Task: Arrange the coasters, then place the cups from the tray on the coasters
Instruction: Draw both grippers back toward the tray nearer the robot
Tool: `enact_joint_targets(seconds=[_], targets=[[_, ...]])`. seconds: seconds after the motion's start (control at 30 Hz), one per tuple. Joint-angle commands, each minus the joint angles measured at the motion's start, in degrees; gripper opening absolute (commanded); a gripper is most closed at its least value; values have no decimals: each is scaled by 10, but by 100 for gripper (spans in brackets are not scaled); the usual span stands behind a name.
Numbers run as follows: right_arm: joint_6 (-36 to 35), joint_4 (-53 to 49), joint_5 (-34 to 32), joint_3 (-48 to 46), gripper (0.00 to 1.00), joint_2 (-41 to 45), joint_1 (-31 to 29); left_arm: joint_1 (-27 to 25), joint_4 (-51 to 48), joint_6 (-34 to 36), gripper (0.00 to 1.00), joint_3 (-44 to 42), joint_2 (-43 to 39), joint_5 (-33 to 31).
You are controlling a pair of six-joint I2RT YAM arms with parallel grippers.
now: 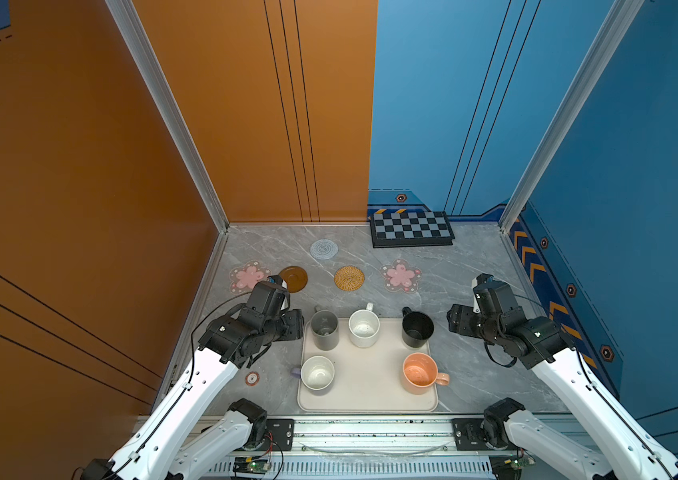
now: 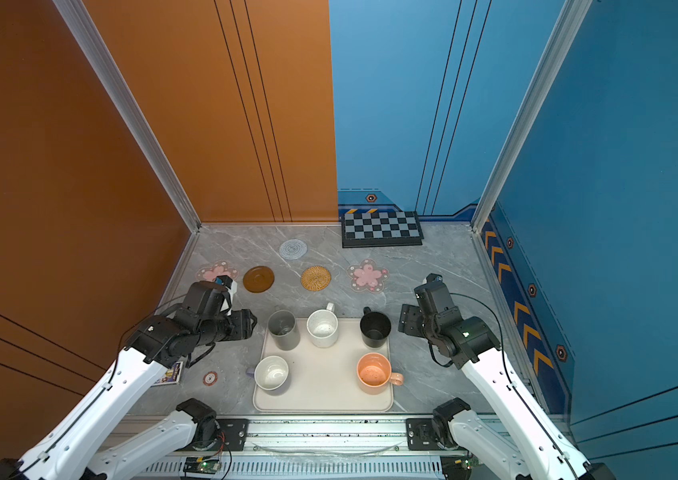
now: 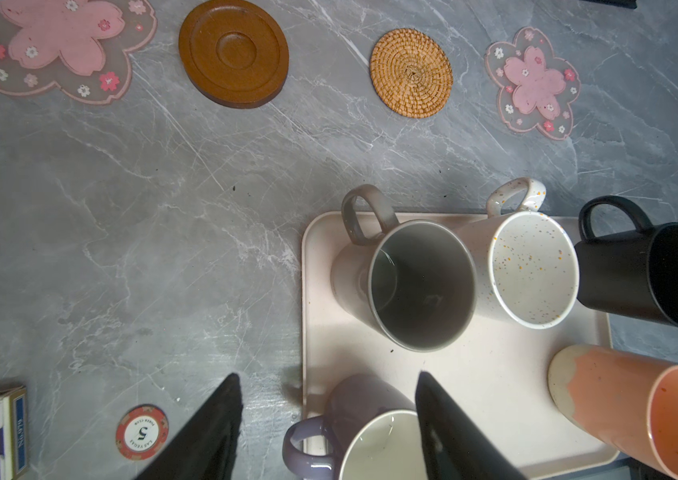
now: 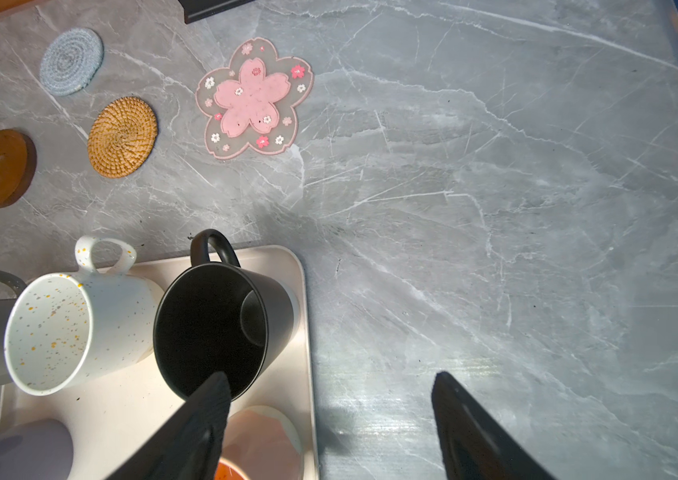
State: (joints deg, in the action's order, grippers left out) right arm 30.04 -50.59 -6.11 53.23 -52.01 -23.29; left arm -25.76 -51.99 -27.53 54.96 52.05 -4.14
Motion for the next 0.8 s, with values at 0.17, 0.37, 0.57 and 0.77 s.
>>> enact_joint_targets(seconds=[0.17, 0.37, 0.57, 0.77], targets=[[-8, 17, -7, 47, 79, -75, -8, -17, -6, -18, 67, 34, 18, -24], [-9, 16, 20, 50, 78, -91, -10, -40, -10, -39, 67, 37, 19, -27], [15, -48, 48, 25, 78, -53, -19, -75, -34, -48, 66, 37, 15, -43], [47, -95, 53, 22, 79, 25, -36, -79, -59, -12, 66, 79, 29, -53]])
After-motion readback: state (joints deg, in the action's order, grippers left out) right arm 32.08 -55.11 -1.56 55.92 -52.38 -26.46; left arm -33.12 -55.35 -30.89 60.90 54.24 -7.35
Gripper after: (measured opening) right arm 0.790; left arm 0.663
